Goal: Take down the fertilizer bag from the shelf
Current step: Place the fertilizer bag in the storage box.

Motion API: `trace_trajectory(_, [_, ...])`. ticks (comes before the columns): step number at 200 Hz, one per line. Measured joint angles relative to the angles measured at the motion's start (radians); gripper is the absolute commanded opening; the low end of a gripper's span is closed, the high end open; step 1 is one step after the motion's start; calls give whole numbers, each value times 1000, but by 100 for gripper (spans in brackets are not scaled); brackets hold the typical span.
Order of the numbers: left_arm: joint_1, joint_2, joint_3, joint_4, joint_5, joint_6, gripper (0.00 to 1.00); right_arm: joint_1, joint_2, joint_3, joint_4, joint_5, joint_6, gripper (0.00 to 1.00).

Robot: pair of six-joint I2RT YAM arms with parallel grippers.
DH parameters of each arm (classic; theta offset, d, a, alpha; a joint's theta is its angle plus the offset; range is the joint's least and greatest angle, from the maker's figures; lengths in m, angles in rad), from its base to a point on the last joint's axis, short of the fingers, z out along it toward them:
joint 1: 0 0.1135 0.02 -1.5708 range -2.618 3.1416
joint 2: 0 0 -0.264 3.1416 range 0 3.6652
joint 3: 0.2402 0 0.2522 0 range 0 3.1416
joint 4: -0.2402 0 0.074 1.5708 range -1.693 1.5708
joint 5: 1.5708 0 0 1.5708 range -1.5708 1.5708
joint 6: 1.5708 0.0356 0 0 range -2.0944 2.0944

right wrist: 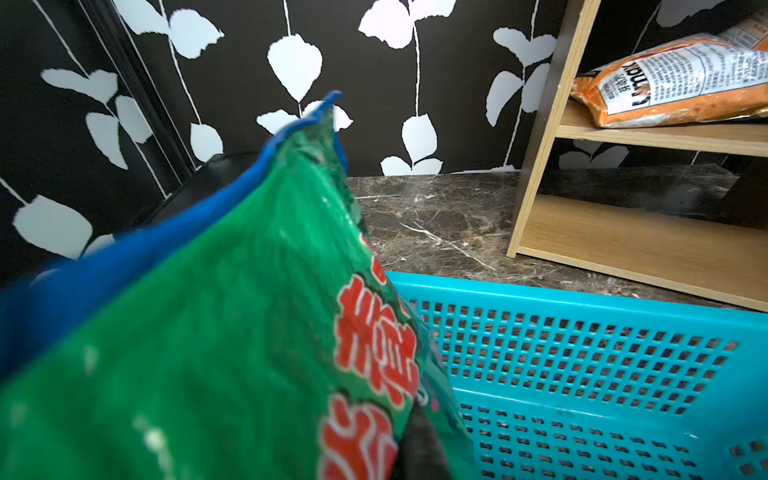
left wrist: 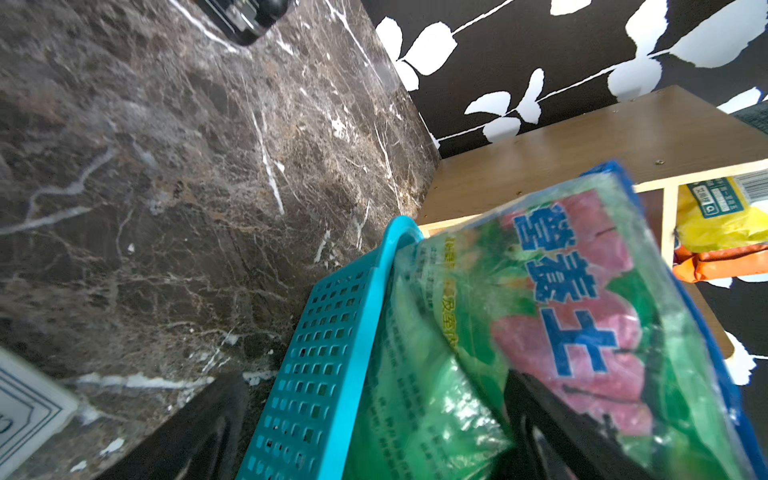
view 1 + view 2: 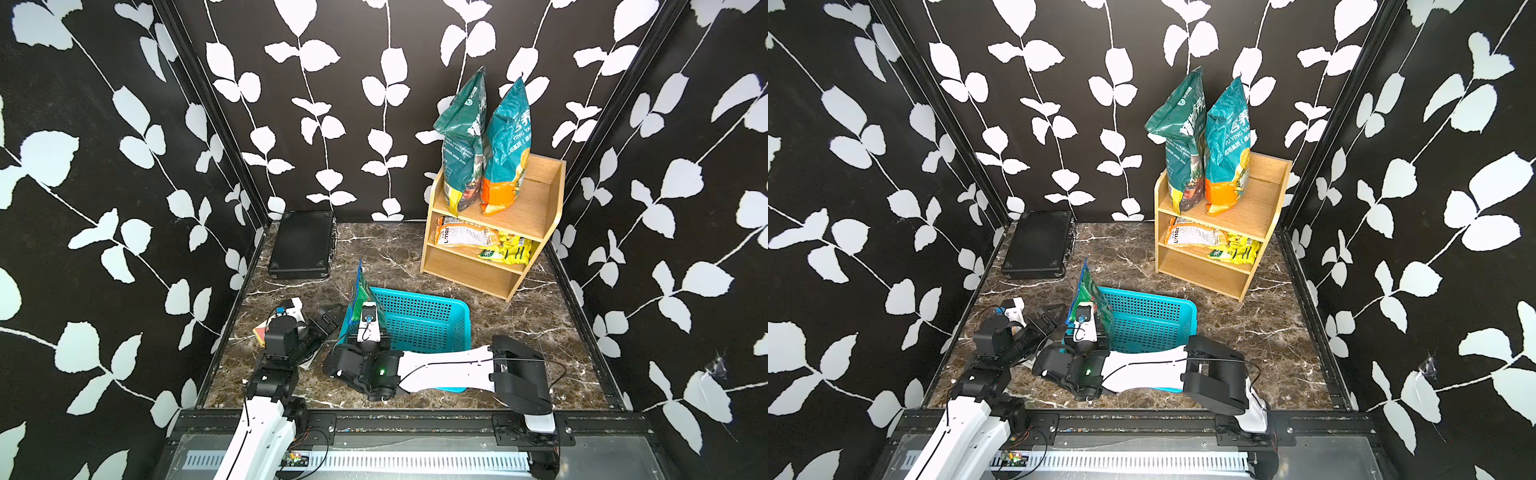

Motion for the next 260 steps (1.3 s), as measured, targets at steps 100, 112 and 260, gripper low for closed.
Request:
trace_trajectory(100, [5, -32, 102, -139, -54, 60, 99, 24, -76, -103, 297, -236, -189, 83])
trace_trajectory(112, [5, -30, 113, -154, -58, 67, 99, 24, -76, -103, 316, -285, -213, 86])
trace_trajectory(260, [14, 32, 344, -361, -110, 206, 99, -11, -37, -90, 428, -556, -297, 96])
